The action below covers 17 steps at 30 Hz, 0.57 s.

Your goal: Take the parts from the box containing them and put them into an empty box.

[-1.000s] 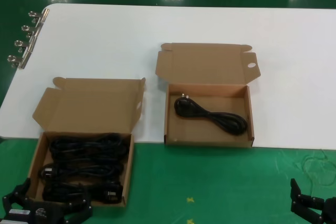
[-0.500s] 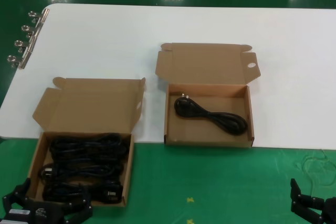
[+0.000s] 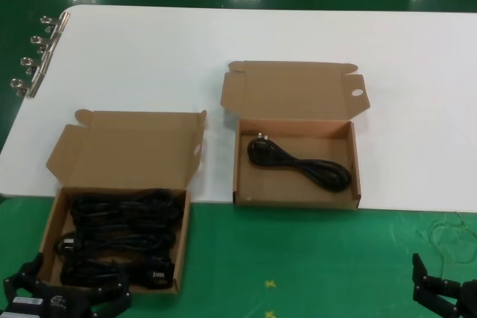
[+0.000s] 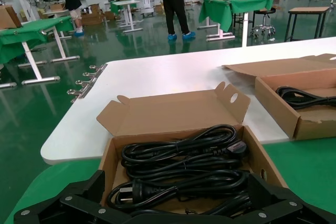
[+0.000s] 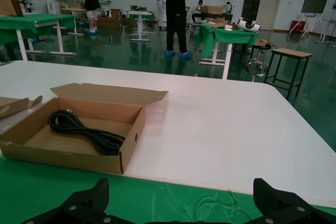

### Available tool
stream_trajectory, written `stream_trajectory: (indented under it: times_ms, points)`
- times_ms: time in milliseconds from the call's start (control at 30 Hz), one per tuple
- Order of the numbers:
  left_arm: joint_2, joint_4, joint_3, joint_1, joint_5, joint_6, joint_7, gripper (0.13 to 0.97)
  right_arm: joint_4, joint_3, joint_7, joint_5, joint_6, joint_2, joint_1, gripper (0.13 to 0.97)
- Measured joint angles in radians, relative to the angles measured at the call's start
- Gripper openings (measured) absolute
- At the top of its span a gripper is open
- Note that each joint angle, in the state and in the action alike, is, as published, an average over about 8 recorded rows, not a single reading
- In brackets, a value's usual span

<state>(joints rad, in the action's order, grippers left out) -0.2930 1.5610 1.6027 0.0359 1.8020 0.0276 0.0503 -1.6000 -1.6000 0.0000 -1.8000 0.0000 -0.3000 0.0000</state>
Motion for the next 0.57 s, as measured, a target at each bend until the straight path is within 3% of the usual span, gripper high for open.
stream_trajectory:
  times_ms: [567]
  points:
    - [0.000, 0.000, 0.000, 0.000, 0.000, 0.000, 0.000, 0.966, 0.000, 0.000, 0.000, 0.000, 0.000, 0.000, 0.000, 0.966]
